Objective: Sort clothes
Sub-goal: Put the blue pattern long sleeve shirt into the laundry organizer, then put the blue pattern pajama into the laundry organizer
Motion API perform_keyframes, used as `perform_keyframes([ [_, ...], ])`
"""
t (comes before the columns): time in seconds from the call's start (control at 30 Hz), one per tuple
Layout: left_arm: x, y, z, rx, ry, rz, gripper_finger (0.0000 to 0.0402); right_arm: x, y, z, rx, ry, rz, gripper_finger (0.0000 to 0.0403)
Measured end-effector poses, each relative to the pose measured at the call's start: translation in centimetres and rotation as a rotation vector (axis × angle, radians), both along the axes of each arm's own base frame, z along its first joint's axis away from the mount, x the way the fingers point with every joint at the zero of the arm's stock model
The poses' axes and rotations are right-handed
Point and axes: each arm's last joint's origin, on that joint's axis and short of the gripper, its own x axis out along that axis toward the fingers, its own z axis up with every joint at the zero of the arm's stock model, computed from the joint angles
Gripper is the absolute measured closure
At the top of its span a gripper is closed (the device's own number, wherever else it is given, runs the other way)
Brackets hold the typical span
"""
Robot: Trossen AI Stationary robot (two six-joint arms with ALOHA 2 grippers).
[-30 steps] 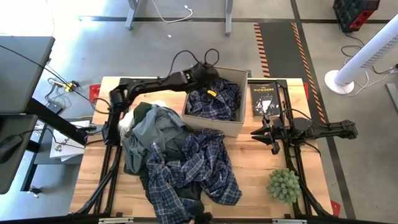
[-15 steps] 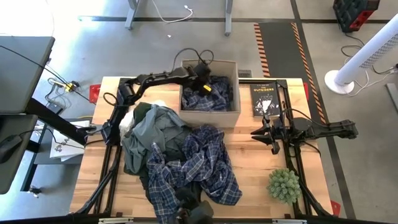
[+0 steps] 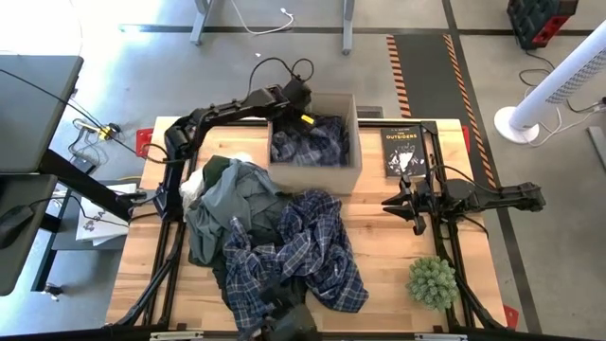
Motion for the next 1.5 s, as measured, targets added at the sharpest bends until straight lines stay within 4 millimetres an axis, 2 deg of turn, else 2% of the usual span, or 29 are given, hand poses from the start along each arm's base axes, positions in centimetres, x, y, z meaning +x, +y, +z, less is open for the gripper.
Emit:
perform_keyframes([
  [0.17,0.2,-2.6,3.1,0.057,-0.036,-0.058,0.0401,0.0,0.0,0.0,0.0,0.0,0.0,0.0321],
  [0.3,-0.3,-5.6,7.0,0.145,-0.068,-0.13,0.0401,0.0,0.0,0.0,0.0,0.0,0.0,0.0321],
  [0.37,-0.6,-8.0,9.2,0.187,-0.082,-0.19,0.0401,0.0,0.0,0.0,0.0,0.0,0.0,0.0321],
  [0.47,-1.4,-12.8,12.0,0.228,-0.136,-0.31,0.0401,0.0,0.0,0.0,0.0,0.0,0.0,0.0321],
  [0.53,-2.1,-16.4,13.3,0.244,-0.18,-0.398,0.0401,0.0,0.0,0.0,0.0,0.0,0.0,0.0321],
  [0.6,-2.8,-20.2,13.7,0.247,-0.214,-0.492,0.0401,0.0,0.0,0.0,0.0,0.0,0.0,0.0321],
  [0.7,-3.9,-25.8,12.7,0.233,-0.256,-0.612,0.0401,0.0,0.0,0.0,0.0,0.0,0.0,0.0321],
  [0.8,-5.3,-30.5,10.6,0.233,-0.271,-0.62,0.0401,0.0,0.0,0.0,0.0,0.0,0.0,0.0321],
  [0.97,-7.6,-35.5,5.7,0.198,-0.316,-0.525,0.0401,0.0,0.0,0.0,0.0,0.0,0.0,0.0321],
  [1.07,-8.4,-36.8,2.7,0.105,-0.348,-0.542,0.04,0.0,0.0,0.0,0.0,0.0,0.0,0.0321],
  [1.2,-8.5,-37.2,-0.2,-0.052,-0.388,-0.609,0.038,0.0,0.0,0.0,0.0,0.0,0.0,0.0321],
  [1.37,-8.0,-36.7,-2.9,-0.153,-0.359,-0.651,0.0317,0.0,0.0,0.0,0.0,0.0,0.0,0.0321],
  [1.5,-6.4,-36.4,-5.4,-0.32,-0.308,-0.73,0.0254,0.0,0.0,0.0,0.0,0.0,0.0,0.0321],
])
